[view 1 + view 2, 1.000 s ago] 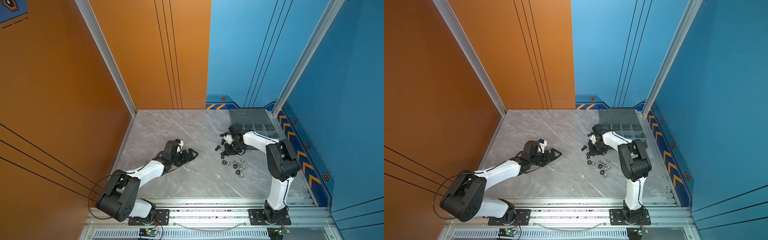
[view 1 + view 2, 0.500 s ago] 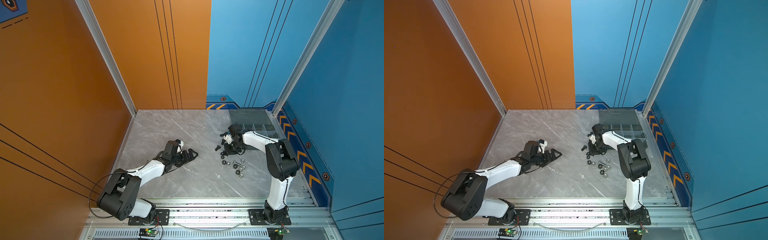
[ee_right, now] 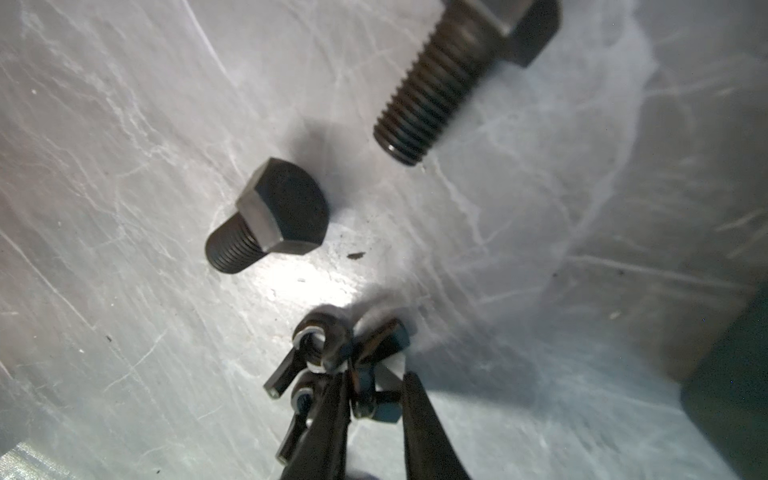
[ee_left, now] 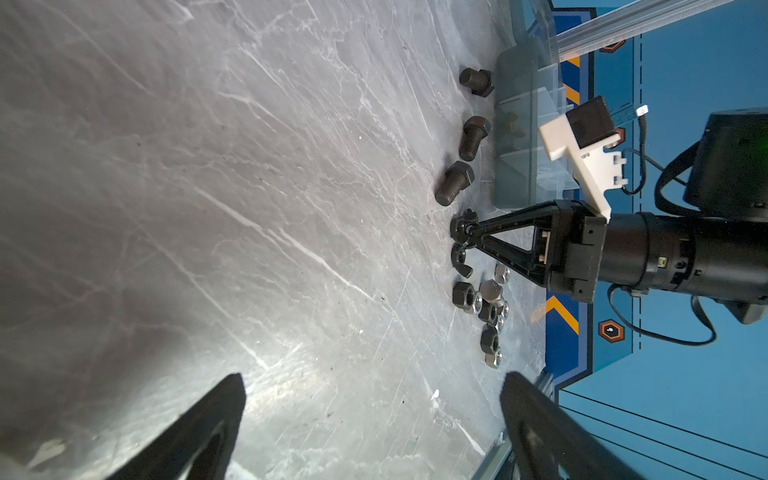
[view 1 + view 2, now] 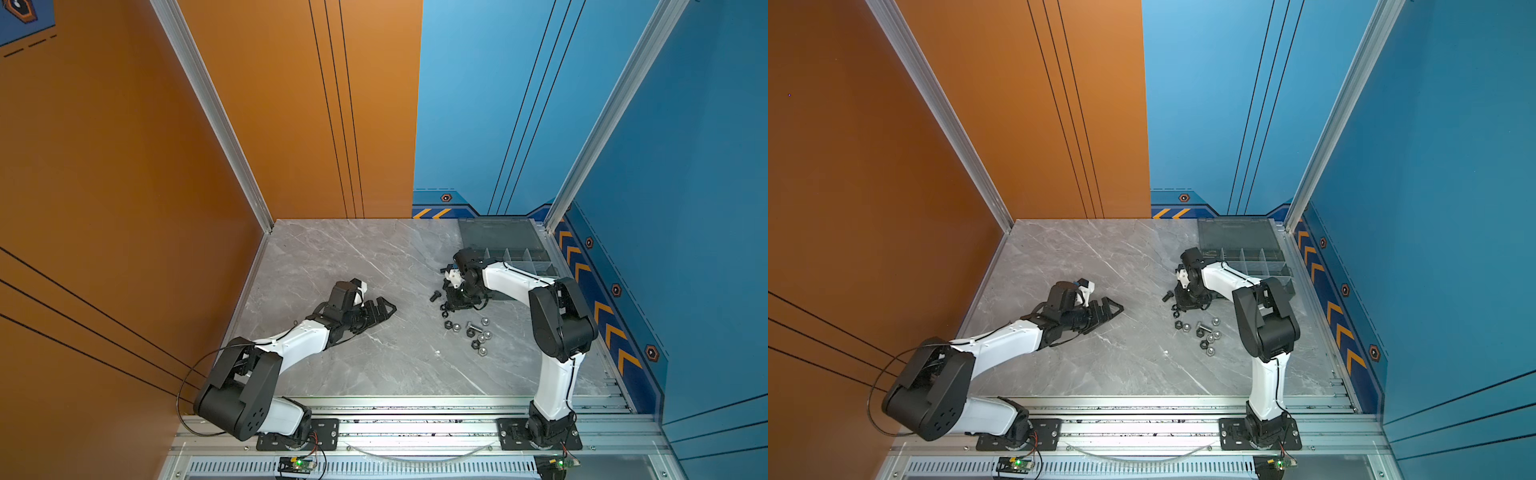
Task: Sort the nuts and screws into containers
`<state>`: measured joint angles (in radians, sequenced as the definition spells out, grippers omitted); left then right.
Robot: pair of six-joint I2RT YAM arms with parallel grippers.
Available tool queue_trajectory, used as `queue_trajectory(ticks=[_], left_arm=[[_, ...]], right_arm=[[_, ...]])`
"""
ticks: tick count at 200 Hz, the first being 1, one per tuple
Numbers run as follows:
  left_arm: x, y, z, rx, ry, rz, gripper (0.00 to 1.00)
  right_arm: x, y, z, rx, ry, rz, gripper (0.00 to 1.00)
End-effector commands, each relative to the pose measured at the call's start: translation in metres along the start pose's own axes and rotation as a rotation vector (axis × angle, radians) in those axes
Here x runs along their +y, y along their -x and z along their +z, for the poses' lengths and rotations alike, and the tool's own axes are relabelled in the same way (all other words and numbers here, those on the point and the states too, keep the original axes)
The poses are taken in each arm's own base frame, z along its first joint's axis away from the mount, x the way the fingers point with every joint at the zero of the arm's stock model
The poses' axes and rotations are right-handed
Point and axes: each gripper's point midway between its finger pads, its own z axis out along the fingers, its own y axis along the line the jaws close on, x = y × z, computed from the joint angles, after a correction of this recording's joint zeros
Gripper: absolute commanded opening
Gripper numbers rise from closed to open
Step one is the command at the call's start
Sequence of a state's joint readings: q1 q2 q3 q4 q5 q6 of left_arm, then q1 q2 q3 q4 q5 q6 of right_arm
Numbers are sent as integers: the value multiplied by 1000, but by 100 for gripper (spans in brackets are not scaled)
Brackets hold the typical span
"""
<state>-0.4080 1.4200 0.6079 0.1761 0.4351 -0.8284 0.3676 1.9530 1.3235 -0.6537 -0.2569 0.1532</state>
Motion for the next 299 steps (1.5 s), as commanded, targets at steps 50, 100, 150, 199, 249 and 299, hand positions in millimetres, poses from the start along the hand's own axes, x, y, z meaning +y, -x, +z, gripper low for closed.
queue_trajectory(ticks=[50, 100, 150, 199, 249, 299], left_arm=[[-6, 1, 1, 1, -13, 18, 98], [-5, 0, 0, 0, -14, 17, 98], [-5, -1, -1, -2, -13, 16, 98], [-5, -1, -2, -4, -15, 17, 98], [-7, 0, -3, -7, -24, 15, 98], [-10, 1, -3, -7, -33, 18, 98]], right_arm=[[-8, 4, 4, 4, -74, -15, 17], [-10, 2, 5, 8, -81, -11, 7], [-10, 5, -6, -23, -62, 1, 0], [-8, 14, -40, -109, 12, 36, 0], [-32, 27, -101, -267, 30, 111, 0], [-104, 47, -136, -388, -71, 292, 0]])
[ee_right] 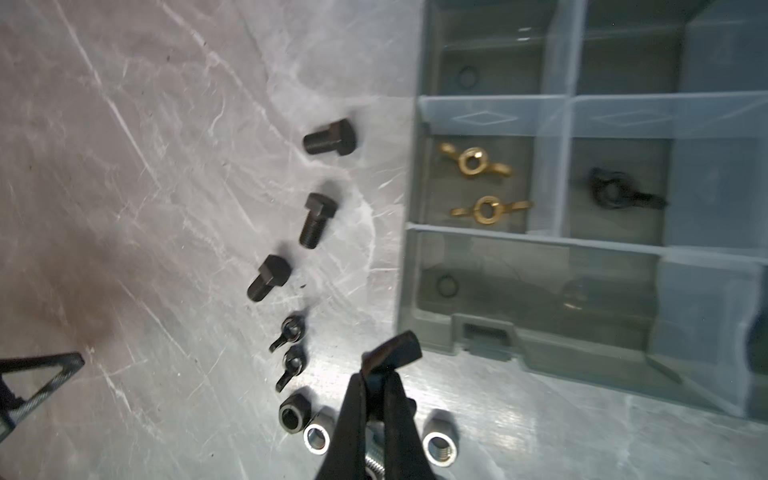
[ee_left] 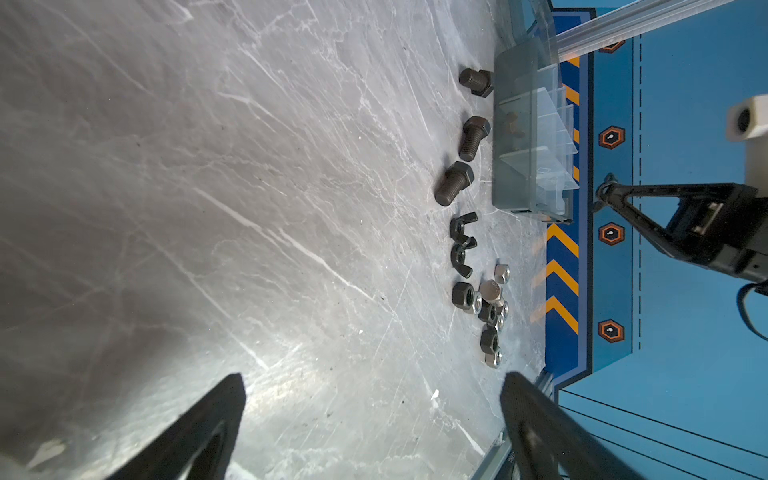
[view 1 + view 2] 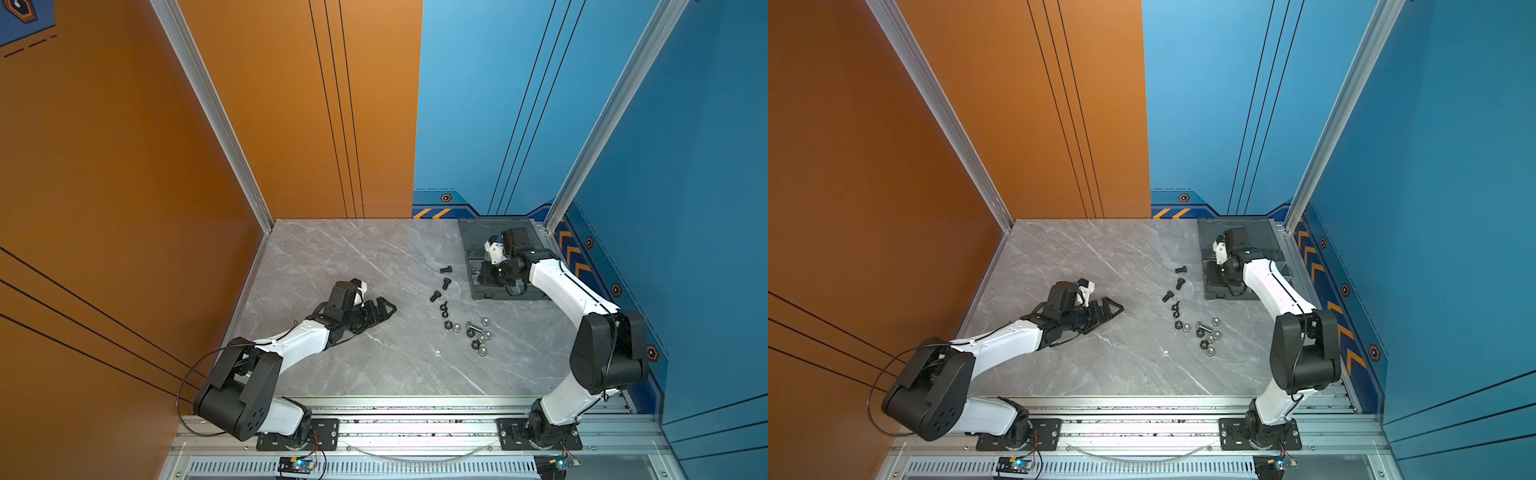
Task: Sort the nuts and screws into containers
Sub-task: 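Lift the black wing nut and carry it over the organizer box, then open the right gripper to drop the wing nut into a compartment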
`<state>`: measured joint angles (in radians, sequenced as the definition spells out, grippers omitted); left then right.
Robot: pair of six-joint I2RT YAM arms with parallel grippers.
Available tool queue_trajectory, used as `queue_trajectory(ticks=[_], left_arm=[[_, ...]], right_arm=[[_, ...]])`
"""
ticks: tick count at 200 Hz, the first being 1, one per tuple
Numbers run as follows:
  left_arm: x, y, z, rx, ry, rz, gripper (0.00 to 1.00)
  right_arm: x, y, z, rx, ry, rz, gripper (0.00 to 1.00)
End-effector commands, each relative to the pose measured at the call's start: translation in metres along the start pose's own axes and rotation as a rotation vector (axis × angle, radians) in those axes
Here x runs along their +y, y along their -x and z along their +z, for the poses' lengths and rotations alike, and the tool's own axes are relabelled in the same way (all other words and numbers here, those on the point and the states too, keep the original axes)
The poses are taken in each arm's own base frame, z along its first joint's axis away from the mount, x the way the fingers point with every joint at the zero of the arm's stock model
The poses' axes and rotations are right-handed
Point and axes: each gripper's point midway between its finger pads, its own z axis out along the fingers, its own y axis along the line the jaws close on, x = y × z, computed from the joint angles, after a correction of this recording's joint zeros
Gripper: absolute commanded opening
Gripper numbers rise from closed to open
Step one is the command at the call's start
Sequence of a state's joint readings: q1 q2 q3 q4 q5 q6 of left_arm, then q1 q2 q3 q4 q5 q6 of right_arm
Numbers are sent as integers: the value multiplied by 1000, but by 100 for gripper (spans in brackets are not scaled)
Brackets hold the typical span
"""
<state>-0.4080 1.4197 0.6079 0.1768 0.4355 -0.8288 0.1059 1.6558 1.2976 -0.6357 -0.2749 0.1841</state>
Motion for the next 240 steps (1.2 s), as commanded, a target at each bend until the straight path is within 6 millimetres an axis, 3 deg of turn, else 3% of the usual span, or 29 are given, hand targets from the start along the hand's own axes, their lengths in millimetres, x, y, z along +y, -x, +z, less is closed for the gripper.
queue_trajectory(ticks=[1, 33, 59, 93, 144, 193, 240], left_arm=[[-10, 1, -2, -6, -32, 18, 98], [-10, 1, -2, -5, -32, 18, 98], [-10, 2, -2, -7, -31, 17, 98], [-11, 4, -3, -7, -29, 20, 98], [-13, 6, -3, -7, -26, 23, 98], [-13, 7, -1, -8, -29, 18, 98], [-14, 7, 0, -2, -32, 21, 98]], right_arm=[[-28, 19, -5, -52, -66, 77, 0], [-64, 42, -2, -83, -145, 152, 0], [-82, 61, 5, -98, -178, 185, 0], [-102, 72, 22, -83, -196, 219, 0], [-115, 73, 48, -44, -198, 211, 0], [-117, 72, 57, -35, -185, 216, 0], [-118, 73, 52, -45, -197, 222, 33]])
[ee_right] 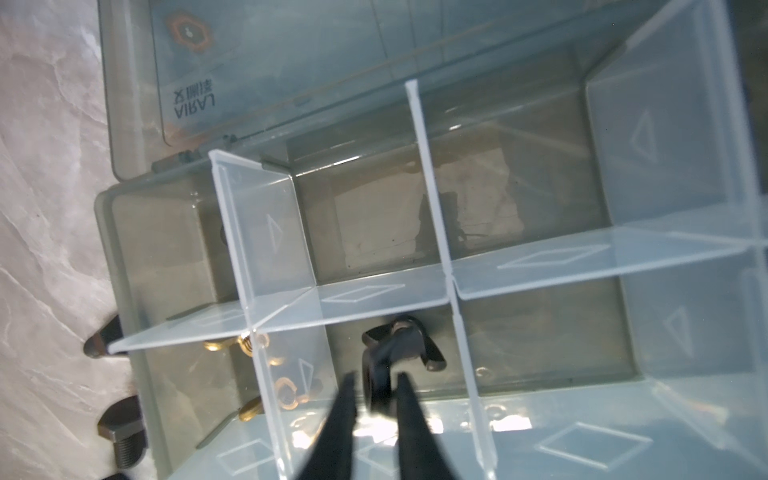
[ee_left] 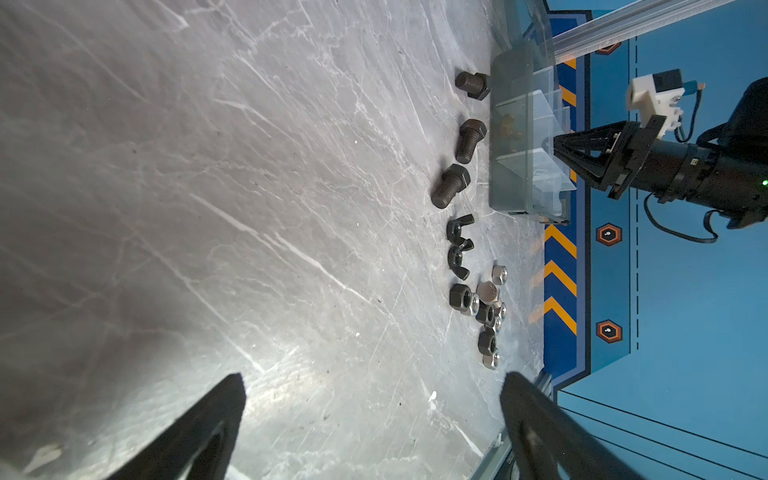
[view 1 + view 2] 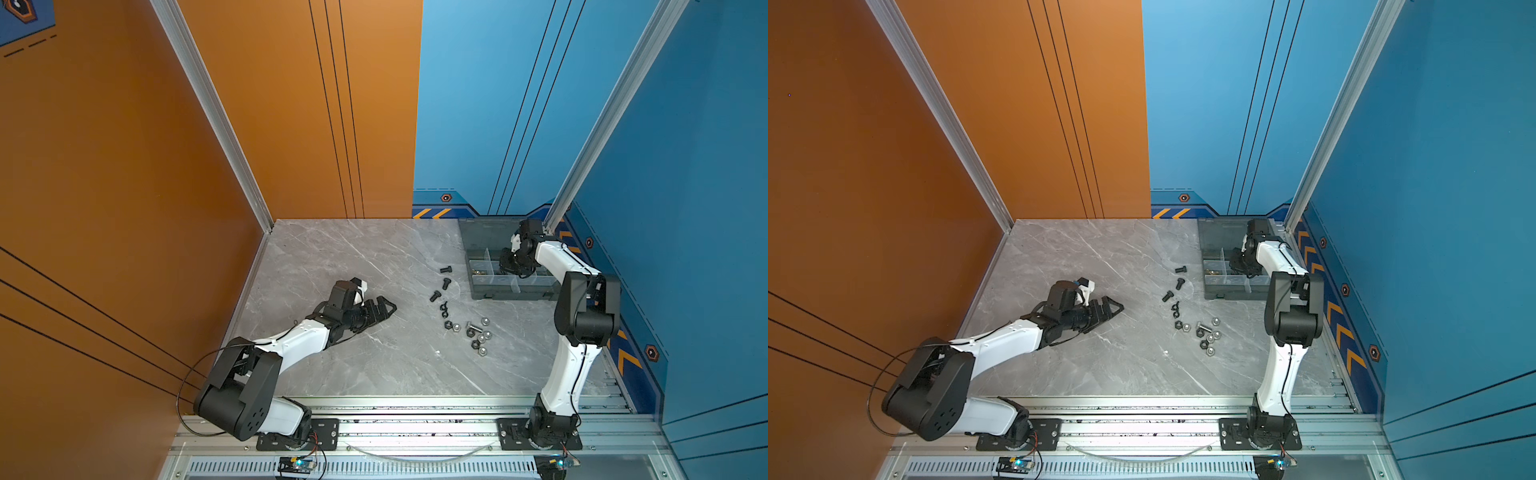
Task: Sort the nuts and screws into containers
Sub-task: 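Open the right gripper to drop the wing nut into a compartment, then move the right gripper back down to the black wing nuts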
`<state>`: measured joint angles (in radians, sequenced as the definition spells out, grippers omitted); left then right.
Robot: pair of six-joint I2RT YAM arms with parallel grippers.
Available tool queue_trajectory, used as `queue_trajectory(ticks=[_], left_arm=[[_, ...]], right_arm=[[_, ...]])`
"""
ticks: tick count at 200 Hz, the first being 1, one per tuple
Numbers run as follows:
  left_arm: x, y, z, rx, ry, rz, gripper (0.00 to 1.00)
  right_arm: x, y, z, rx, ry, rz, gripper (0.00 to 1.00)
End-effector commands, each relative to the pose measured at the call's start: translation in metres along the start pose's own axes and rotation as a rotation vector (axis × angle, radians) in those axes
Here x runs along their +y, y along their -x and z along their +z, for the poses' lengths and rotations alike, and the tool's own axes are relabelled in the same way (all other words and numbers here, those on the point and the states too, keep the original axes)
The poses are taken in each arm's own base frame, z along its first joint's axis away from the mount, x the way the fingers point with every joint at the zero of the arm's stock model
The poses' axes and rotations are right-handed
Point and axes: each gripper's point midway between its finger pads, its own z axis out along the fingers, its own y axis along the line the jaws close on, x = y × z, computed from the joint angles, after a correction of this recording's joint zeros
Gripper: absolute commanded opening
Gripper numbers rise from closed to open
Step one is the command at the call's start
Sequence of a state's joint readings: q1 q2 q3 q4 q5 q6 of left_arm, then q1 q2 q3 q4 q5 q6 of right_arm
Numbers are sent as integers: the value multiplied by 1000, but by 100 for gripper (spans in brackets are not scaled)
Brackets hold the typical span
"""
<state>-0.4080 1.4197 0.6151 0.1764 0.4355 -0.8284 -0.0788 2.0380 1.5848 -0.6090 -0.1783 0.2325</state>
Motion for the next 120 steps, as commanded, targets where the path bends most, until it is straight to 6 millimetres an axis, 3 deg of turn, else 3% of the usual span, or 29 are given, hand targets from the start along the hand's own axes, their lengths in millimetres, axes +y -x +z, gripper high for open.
queue_trajectory(ticks=[1, 35, 65, 90, 120], left_arm=[[-11, 4, 0, 3, -28, 18, 98], [-12, 5, -1, 0, -30, 19, 98], [-13, 5, -3, -1, -32, 16, 98], [-13, 5, -4, -8, -31, 14, 98], [-12, 3, -5, -9, -26, 11, 98]], right_arm=[[-1, 14, -10, -45, -10, 3, 33], [7, 19, -34, -77, 13, -10, 38], [28, 8, -73, -120, 71, -31, 41], [54, -25, -99, -113, 134, -41, 44], [84, -78, -104, -53, 185, -49, 47]])
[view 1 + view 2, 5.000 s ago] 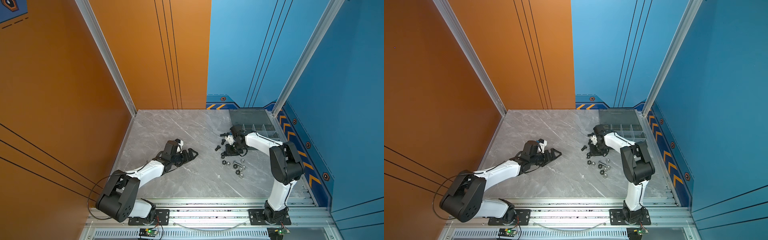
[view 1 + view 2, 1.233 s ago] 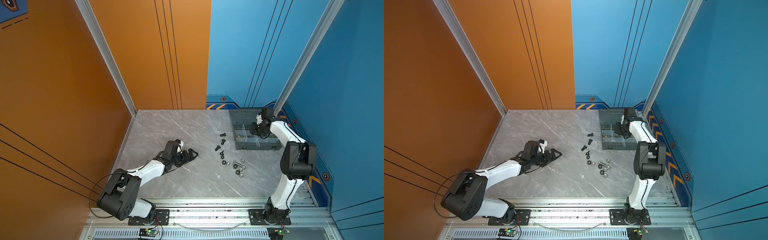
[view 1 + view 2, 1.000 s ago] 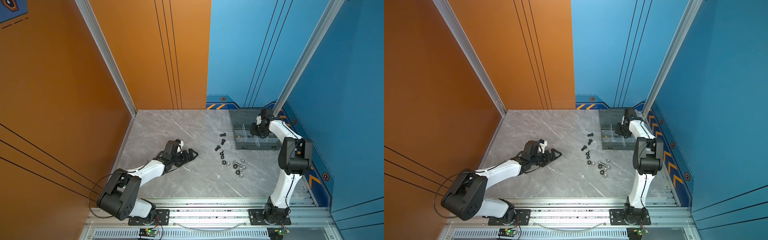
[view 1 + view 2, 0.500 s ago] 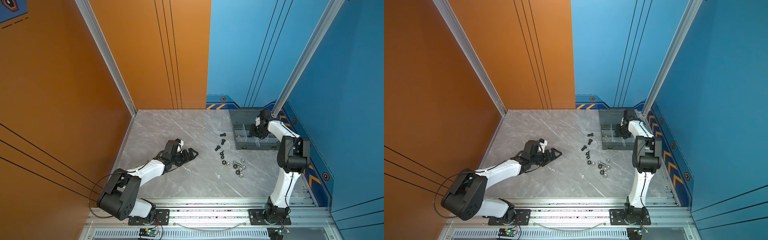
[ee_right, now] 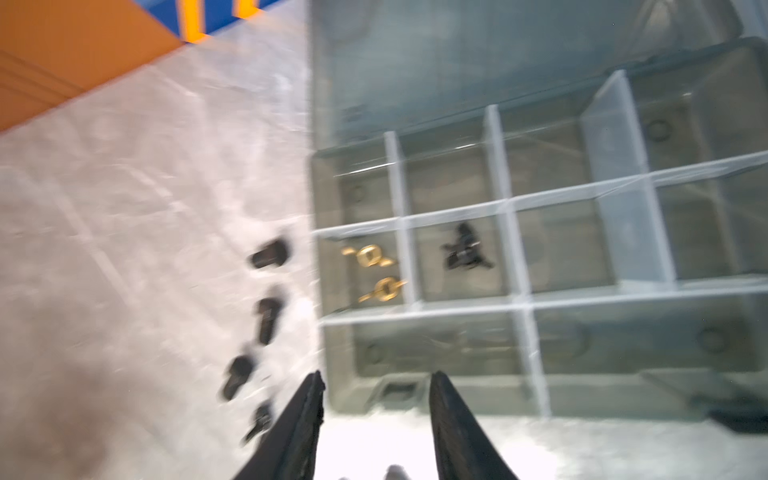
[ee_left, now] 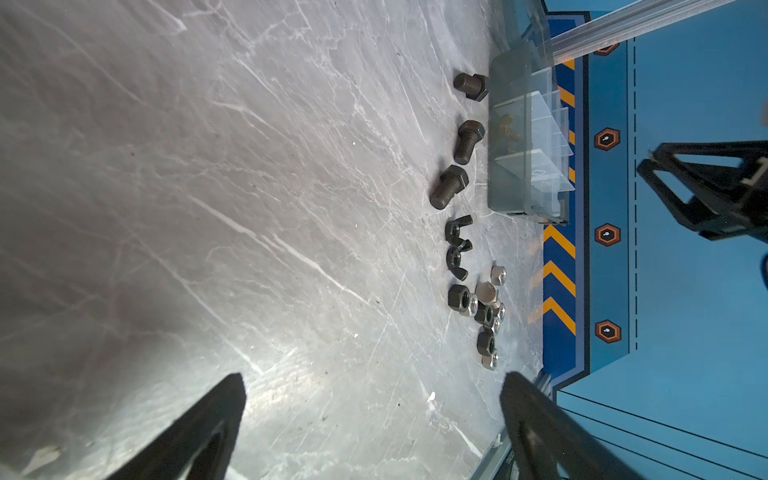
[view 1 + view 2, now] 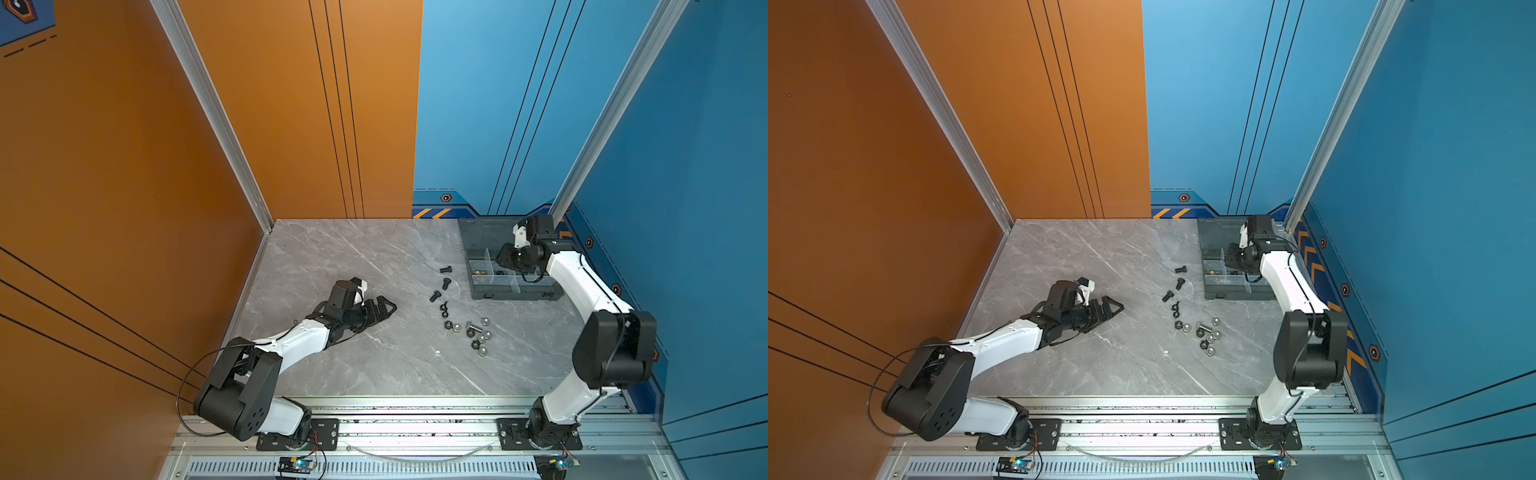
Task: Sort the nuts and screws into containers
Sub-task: 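Move the right gripper back down to the black wing nuts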
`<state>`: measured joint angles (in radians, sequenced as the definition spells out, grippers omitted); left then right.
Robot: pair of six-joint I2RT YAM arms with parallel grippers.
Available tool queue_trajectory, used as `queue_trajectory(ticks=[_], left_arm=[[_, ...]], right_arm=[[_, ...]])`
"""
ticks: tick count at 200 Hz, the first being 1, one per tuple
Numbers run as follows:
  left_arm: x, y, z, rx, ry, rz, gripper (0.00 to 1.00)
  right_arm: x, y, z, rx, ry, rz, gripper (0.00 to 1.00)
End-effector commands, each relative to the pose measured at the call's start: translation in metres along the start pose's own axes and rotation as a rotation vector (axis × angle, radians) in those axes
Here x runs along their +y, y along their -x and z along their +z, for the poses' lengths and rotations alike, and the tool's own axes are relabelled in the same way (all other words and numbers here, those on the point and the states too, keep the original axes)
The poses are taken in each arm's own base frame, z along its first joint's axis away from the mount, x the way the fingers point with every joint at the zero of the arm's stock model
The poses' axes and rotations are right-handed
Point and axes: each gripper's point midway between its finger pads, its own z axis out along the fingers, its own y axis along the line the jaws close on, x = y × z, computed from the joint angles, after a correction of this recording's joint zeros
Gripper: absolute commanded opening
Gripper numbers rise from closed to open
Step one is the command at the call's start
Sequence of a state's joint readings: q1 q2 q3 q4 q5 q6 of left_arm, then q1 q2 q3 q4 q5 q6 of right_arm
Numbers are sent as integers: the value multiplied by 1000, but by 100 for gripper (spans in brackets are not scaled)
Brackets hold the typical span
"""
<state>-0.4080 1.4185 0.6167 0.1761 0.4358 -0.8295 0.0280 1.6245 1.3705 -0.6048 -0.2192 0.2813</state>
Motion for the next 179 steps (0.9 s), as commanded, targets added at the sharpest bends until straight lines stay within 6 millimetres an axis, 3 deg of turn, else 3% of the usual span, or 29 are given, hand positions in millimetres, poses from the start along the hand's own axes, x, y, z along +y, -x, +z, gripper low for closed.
queue_trajectory(ticks=[1, 43, 82, 122, 179], left_arm=[[-11, 3, -5, -9, -24, 12, 98], [-10, 2, -5, -7, -16, 8, 98], [-9, -1, -4, 0, -17, 7, 98], [-8, -2, -3, 3, -17, 7, 98], [-6, -4, 2, 17, -22, 3, 98]], right_arm=[[24, -49, 3, 98, 49, 36, 47], [65, -113, 16, 161, 63, -11, 50], [83, -144, 40, 173, 29, 10, 52], [81, -150, 62, 137, -27, 131, 53], [84, -147, 81, 141, -54, 151, 53]])
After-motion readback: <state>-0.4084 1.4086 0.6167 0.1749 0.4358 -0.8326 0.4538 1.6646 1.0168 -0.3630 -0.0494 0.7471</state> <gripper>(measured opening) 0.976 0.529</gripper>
